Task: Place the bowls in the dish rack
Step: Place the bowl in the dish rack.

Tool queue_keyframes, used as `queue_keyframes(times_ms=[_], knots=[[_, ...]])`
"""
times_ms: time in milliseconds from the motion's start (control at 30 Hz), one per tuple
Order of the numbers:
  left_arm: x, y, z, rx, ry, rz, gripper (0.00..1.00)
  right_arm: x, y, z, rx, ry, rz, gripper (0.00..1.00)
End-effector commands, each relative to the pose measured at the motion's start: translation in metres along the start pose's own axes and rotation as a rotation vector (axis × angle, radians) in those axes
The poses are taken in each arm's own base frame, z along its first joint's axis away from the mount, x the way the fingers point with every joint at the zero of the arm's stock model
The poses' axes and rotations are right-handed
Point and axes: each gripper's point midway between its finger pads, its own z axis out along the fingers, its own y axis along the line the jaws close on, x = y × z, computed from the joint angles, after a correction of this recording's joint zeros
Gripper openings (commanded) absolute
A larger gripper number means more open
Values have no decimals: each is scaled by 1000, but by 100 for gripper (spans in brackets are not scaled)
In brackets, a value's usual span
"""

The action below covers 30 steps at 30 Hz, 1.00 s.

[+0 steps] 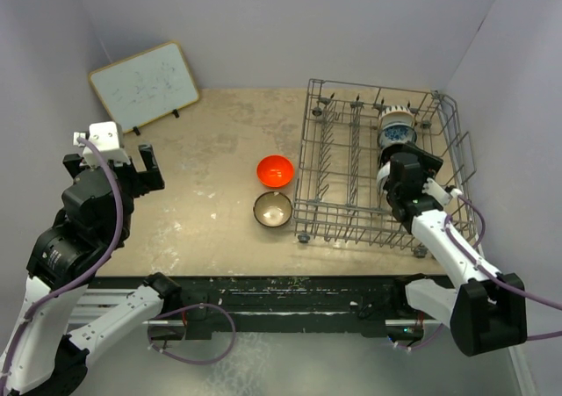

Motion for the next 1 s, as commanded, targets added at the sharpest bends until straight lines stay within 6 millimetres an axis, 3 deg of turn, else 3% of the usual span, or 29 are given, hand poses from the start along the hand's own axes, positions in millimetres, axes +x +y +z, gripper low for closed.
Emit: queue_keyframes(times_ms=[0,233,500,667,867,967], knots=[[-12,-4,-1,25,-35,-18,99,1,32,-17,-75,45,69,100],[-8,-12,5,39,-24,-9,99,-6,42,-27,-121,48,75,100],[-7,-17,8,52,-21,-7,99,-3,79,-44,-291,97,45,100],[-8,-18,8,53,-22,-9,99,3,87,-49,-360,137,59,100],[-8,-18,9,50,-24,-8,99,1,99,-52,-341,121,55,100],[-9,-19,9,52,-31,-12,99,-5,91,-48,-237,73,39,100]])
